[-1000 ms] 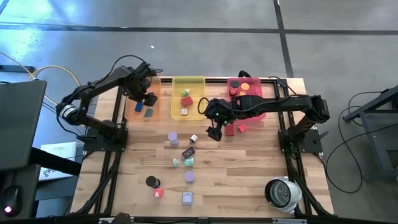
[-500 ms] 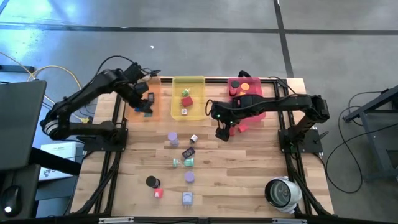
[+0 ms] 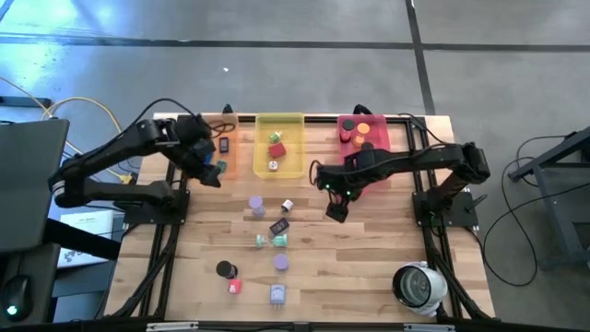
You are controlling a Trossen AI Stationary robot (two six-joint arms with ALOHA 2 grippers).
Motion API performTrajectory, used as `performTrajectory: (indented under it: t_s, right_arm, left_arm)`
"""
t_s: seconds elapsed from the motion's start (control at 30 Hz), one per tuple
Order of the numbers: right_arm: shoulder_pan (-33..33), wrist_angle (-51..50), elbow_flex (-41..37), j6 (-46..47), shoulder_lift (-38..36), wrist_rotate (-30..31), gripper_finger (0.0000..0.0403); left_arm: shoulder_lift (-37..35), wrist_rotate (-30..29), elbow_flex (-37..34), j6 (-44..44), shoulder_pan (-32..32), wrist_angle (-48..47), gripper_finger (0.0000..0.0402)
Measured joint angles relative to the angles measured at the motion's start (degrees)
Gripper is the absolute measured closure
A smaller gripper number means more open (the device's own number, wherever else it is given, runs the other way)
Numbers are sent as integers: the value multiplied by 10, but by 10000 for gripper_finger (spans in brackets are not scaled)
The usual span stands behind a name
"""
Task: Pick & Place Office items
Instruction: Put the red charger adapter into the yellow bin
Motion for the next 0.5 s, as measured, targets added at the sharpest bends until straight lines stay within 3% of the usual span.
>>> performTrajectory:
  t_s: [0.3, 0.5]
  right_arm:
    - [63, -7, -3, 106, 0, 12, 45]
    - [94, 2, -53, 208, 0, 31, 45]
  left_arm:
    - [1, -81, 0, -93, -135, 0, 151]
    - [1, -109, 0, -102, -200, 1, 151]
